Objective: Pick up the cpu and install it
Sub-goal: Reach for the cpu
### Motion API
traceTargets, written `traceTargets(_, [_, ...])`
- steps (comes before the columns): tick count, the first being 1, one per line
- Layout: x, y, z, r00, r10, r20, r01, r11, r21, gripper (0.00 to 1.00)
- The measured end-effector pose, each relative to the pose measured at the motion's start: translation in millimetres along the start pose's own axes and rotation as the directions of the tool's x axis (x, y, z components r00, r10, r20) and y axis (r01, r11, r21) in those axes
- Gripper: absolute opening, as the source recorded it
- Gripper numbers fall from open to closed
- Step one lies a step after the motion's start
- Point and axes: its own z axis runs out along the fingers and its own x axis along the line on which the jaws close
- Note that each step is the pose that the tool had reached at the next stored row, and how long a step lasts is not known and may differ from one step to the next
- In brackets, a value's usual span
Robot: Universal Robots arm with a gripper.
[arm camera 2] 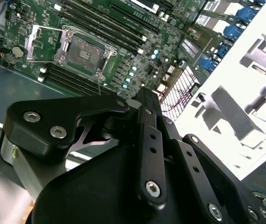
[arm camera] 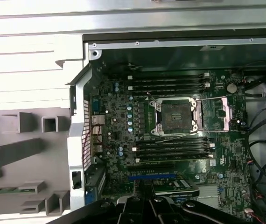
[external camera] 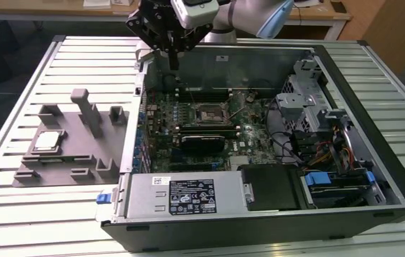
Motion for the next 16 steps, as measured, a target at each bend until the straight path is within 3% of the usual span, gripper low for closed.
traceTargets(16, [11.7, -0.9, -0.3, 1.0000, 0.000, 0.0000, 0.000, 1.0000, 0.0000, 0.11])
